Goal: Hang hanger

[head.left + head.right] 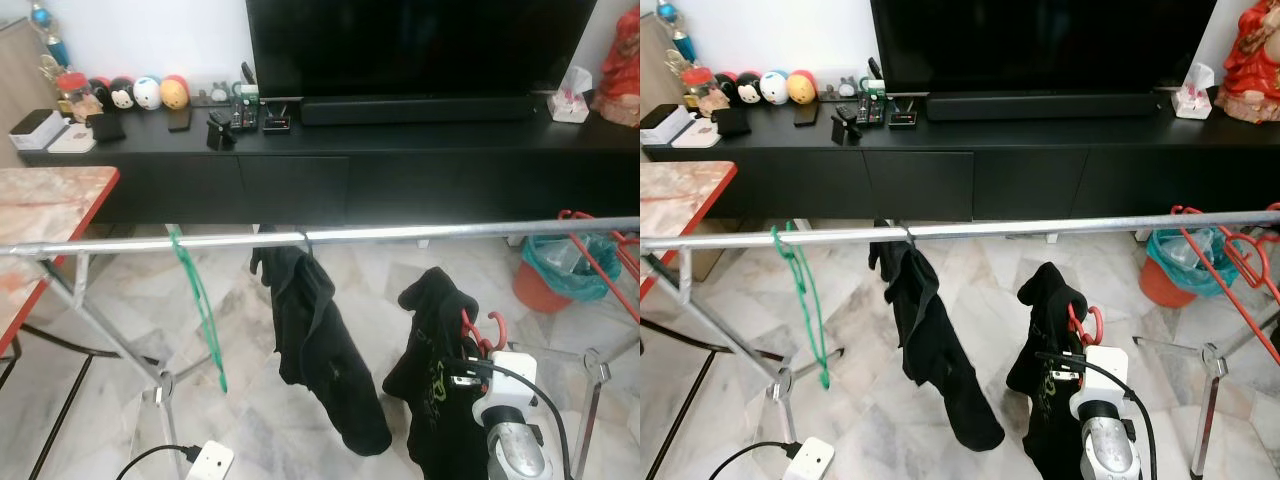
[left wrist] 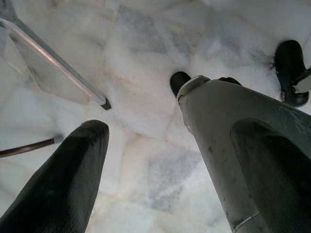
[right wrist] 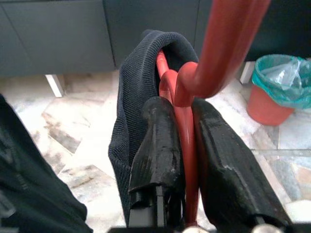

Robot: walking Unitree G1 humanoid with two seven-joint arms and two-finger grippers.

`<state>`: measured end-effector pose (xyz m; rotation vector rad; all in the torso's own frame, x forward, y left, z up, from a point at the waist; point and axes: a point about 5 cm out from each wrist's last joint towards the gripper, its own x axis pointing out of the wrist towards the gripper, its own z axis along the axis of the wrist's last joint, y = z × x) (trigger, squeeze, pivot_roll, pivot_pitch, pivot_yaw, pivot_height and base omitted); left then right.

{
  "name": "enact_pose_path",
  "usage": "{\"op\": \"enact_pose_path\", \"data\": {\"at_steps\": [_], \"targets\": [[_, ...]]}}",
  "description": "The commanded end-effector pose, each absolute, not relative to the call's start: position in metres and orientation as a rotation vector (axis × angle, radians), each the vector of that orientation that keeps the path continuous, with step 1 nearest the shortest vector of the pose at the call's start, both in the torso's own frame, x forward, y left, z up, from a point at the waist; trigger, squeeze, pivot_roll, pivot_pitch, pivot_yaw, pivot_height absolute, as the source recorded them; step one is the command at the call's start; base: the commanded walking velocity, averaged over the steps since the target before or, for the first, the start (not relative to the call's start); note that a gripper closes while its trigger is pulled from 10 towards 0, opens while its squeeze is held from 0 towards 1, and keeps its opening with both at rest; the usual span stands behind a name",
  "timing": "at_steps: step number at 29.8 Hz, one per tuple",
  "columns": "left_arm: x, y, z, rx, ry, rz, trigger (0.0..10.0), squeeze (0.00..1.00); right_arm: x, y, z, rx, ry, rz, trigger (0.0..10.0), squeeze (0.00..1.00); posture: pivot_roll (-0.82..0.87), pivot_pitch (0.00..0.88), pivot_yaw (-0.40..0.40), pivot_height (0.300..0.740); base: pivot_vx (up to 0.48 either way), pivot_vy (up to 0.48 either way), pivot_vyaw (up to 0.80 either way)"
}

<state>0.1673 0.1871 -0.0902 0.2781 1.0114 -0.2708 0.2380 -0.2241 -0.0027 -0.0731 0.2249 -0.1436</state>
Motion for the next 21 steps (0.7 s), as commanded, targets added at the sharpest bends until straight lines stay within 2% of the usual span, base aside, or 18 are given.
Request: {"op": "enact_pose_path", "data": {"at_steps": [1,21], "targets": [[0.1588,0.1881,-0.0938,0.282,1.05,-0.285,10.0,0.0,0.241,-0.2237,0.0015,-0.065,0.192,-0.15,10.0,0.0,-0.05,0.0,0.041,0.74,-0.27,0.0,0.0],[0.1611,0.1867,-0.093,0.278,1.042,-0.285,10.0,0.0,0.2435,-0.2246,0.0025,-0.067,0.19,-0.152,10.0,0.0,-0.05,0.0,0.039,0.74,-0.268,0.0,0.0]]}}
